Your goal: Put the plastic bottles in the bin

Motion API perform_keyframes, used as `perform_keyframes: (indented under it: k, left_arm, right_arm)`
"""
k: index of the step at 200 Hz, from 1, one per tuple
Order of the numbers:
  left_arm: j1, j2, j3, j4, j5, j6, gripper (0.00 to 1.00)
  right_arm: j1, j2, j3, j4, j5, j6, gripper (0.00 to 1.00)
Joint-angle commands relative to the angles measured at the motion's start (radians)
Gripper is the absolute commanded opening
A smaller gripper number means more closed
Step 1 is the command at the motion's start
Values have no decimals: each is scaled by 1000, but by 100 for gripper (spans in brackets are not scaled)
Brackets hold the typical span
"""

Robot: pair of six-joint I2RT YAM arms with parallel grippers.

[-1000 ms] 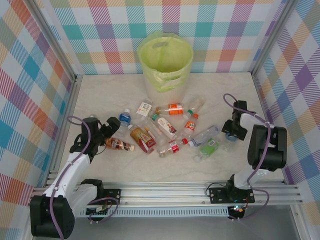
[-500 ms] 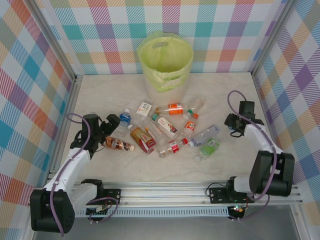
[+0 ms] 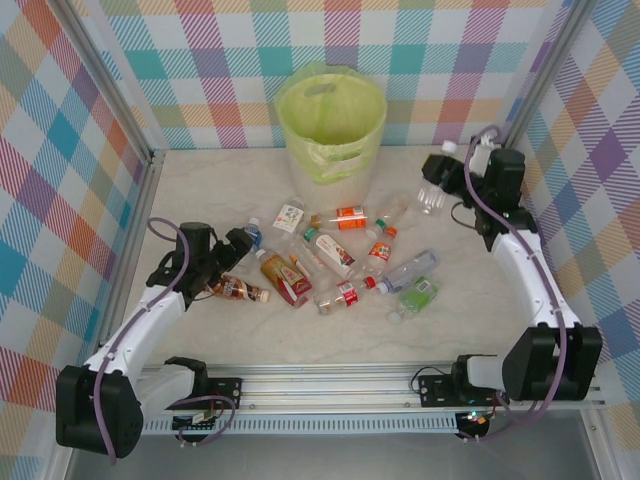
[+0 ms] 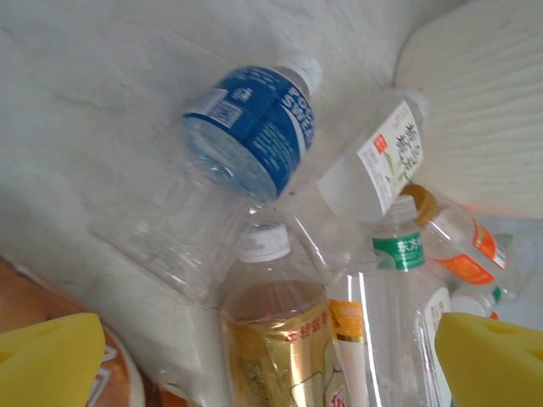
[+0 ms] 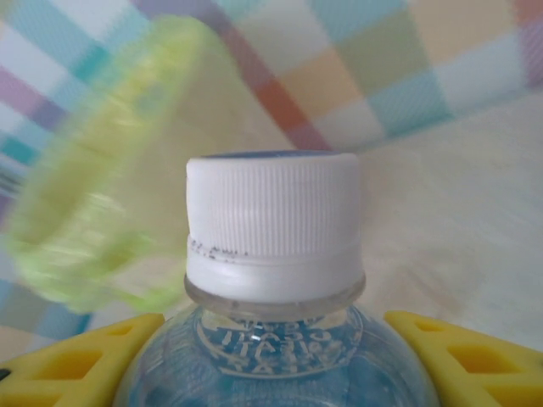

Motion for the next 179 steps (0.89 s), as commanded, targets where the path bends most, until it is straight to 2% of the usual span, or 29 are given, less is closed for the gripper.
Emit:
perform_keyframes:
  k: [1,24,55,77,102,143,179]
  left_arm:
    - [-2,-70,-3,-98,-114,-6,100]
    - [2,-139,-82,-10,-109,-76,100]
    - [11,-165,-111,-3,-102,-105,100]
    - [14,-146,-98,-34,-86,-89,100]
    - [15,-125,-93,-55,-81,-85,100]
    - [22,-140,-94,-81,-104,-85,100]
    - [32,-132,-104,-93,-104,-85,100]
  right_arm:
    - [67,89,163,174,-159,91,46]
    - [138,221,340,267,-186,144,46]
    - [211,427,604,292,-197,140,47]
    - [258,556,752,302,-136,55,49]
    - [276,676,868,344,-55,32,50]
    - [309,852,1130,114,-36,-134,53]
    - [337,898,1184,-43,8,-275,60]
